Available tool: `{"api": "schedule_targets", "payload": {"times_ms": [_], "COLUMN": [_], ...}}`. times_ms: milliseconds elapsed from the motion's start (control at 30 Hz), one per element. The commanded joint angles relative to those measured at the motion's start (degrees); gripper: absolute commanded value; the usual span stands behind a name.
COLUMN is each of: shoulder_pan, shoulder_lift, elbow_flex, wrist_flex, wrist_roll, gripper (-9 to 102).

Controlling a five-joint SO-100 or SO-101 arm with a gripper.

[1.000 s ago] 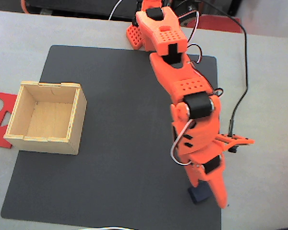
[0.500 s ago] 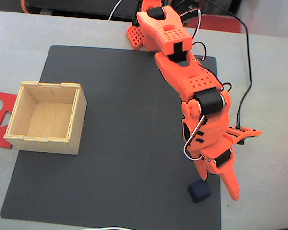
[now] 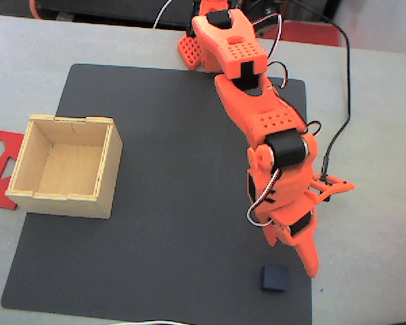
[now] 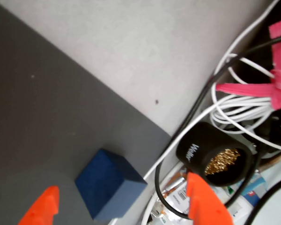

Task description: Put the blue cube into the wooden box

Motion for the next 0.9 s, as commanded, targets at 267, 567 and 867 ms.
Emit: {"api": "schedule_targets", "payload": {"times_ms": [267,567,867], "shoulder_pan": [3.2,3.6,3.4], "shoulder_lift": [0.4,-0.1,-0.1], "elbow_flex": [-0.7,-1.0,-2.9], "wrist_flex": [-9.1,-10.5,-7.9], "wrist_roll": [7.0,19.4,32.8], "gripper": [33,33,32]}}
